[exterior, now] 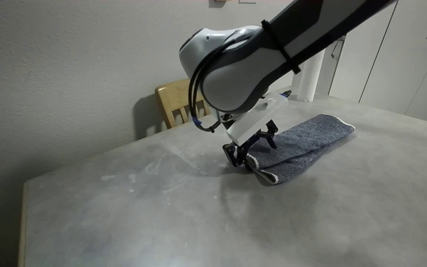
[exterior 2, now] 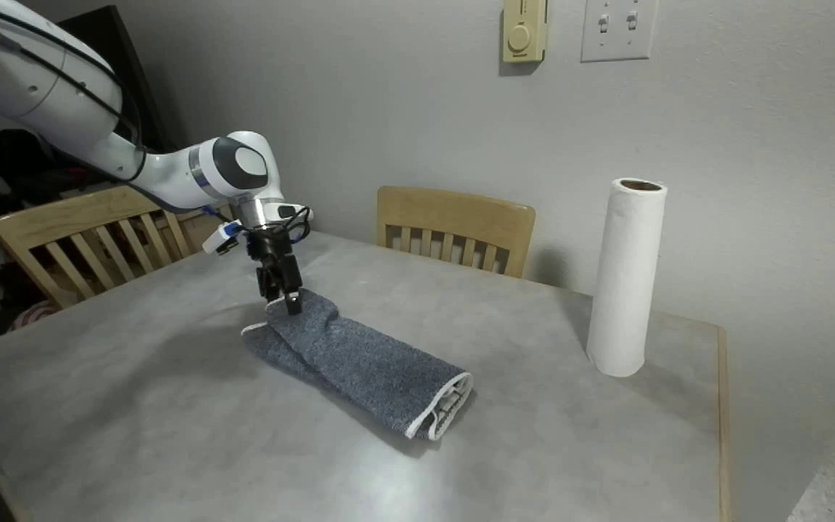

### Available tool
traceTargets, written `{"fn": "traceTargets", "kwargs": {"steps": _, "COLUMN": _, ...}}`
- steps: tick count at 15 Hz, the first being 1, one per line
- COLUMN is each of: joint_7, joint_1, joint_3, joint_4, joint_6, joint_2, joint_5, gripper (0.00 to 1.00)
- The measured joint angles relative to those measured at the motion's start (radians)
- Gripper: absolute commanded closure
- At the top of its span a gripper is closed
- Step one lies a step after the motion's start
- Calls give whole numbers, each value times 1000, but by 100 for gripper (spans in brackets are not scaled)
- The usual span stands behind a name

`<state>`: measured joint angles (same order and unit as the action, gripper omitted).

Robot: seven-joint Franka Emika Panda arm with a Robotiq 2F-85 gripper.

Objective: Fold the towel once

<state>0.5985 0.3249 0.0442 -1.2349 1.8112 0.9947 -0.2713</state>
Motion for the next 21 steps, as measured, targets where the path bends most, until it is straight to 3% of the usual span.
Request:
{"fn": "traceTargets", "kwargs": {"steps": 1, "joint_7": -2, "joint_1": -2, "joint_3": 0, "joint_4": 14, "joint_6": -4, "joint_2": 7, "joint_5": 4, "gripper": 0}}
{"fn": "traceTargets", "kwargs": {"steps": 2, "joint_7": -3, "joint_1": -2, "joint_3": 0, "joint_4": 24, "joint_6": -6, "joint_2": 12, "joint_5": 6, "gripper": 25}}
{"fn": "traceTargets", "kwargs": {"steps": 3, "joint_7": -3, "joint_1": -3, "joint_3": 0, "joint_4": 32, "joint_6": -7, "joint_2": 16, "joint_5": 8, "gripper": 26}}
{"fn": "traceTargets", "kwargs": {"steps": 13, "joint_7": 4, "joint_1": 4, "joint_3": 0, "joint_4": 96, "joint_6": -22, "joint_2": 48, "joint_5": 46, "gripper": 98}}
{"fn": "traceTargets", "kwargs": {"steps": 21, "joint_7": 1, "joint_1": 5, "joint_3": 0, "joint_4": 95, "joint_6": -20, "joint_2": 49, "joint_5": 46, "gripper": 98}}
